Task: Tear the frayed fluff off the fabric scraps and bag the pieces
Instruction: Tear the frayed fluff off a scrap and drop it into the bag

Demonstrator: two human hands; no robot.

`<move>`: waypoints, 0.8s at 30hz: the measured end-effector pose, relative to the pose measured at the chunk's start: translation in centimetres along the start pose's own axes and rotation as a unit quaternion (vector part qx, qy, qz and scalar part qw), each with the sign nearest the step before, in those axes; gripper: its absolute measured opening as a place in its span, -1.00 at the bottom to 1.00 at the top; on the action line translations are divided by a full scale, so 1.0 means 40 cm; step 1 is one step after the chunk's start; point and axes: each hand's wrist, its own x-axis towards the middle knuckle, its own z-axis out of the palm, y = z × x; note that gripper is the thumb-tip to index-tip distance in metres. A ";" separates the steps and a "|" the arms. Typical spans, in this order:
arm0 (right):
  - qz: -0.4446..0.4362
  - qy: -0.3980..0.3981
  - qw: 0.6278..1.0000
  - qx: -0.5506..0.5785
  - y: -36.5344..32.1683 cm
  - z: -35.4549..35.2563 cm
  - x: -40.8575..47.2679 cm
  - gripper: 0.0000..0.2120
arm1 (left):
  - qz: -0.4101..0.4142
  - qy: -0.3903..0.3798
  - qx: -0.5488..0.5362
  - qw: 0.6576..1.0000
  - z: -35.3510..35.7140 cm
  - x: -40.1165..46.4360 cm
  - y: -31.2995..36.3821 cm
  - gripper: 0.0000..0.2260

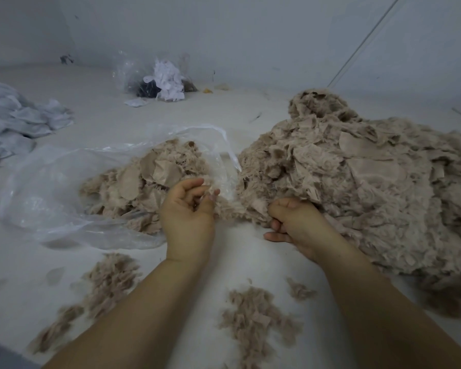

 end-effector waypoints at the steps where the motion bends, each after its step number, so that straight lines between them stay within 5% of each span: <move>1: -0.001 -0.001 1.000 -0.001 0.000 0.000 0.000 -0.81 | -0.001 -0.009 0.017 1.000 -0.002 0.001 -0.004 -0.74; 4: -0.004 -0.006 1.000 0.000 0.000 0.002 -0.002 -0.78 | -0.017 -0.115 0.172 0.978 -0.003 0.003 -0.029 -0.80; 8: -0.009 -0.009 1.000 -0.008 -0.001 0.004 -0.005 -0.80 | 0.038 -0.278 0.385 0.879 0.010 -0.005 -0.048 -0.65; 11: -0.027 -0.021 0.999 -0.028 -0.002 0.001 -0.009 -0.83 | 0.075 -0.284 0.435 0.851 0.017 -0.013 -0.041 -0.81; 16: -0.032 -0.030 0.998 -0.038 -0.008 0.002 -0.015 -0.79 | 0.206 -0.237 0.392 0.864 0.010 -0.032 -0.006 -0.81; 20: -0.041 -0.024 0.999 -0.026 -0.004 0.002 -0.015 -0.80 | 0.177 -0.330 0.467 0.801 0.015 -0.041 -0.014 -0.57; 24: -0.060 -0.012 0.998 -0.027 0.004 0.001 -0.014 -0.86 | 0.188 -0.341 0.559 0.732 0.016 -0.031 -0.019 -0.62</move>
